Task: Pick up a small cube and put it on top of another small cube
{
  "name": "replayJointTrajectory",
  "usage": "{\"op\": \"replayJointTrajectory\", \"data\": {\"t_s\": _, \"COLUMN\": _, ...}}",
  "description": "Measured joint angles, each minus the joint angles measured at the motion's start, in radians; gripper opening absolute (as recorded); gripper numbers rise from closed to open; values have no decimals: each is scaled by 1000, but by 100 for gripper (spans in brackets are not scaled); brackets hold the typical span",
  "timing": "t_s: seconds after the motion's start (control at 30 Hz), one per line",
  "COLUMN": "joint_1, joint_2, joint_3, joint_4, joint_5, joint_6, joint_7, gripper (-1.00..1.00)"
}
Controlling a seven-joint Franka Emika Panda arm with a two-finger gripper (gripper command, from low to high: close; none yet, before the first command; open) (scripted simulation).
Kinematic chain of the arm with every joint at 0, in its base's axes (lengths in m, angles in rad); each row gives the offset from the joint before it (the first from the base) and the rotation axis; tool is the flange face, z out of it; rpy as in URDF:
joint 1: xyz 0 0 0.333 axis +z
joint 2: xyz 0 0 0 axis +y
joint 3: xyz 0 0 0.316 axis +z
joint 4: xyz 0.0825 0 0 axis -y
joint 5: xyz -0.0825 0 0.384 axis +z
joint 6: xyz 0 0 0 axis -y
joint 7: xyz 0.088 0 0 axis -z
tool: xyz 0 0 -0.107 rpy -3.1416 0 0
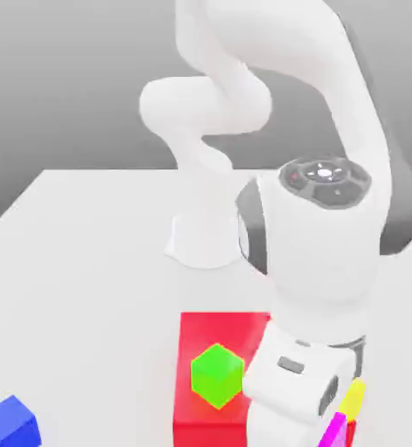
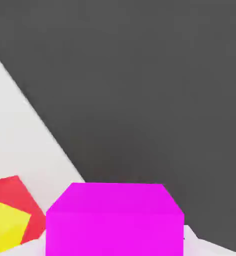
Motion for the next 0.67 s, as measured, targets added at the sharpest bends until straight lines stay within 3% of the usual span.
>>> {"op": "replayJointTrajectory", "data": {"t_s": 0.4, "joint_1": -181, "joint_2": -74, "joint_3": -319, "joint_4": -69, "joint_5": 62, "joint_6": -49, "joint_7": 394, "gripper": -100}}
{"op": "replayJointTrajectory", "data": {"t_s": 0.53, "joint_1": -215, "joint_2": 28, "joint_3": -308, "joint_4": -72, "joint_5": 122, "joint_6": 49, "joint_7": 390, "gripper": -100}}
{"op": "replayJointTrajectory", "data": {"t_s": 0.57, "joint_1": -221, "joint_2": 50, "joint_3": -301, "joint_4": -71, "joint_5": 134, "joint_6": 70, "joint_7": 383, "gripper": 100}}
{"op": "replayJointTrajectory", "data": {"t_s": 0.67, "joint_1": -221, "joint_2": 50, "joint_3": -301, "joint_4": -71, "joint_5": 134, "joint_6": 70, "joint_7": 383, "gripper": 100}}
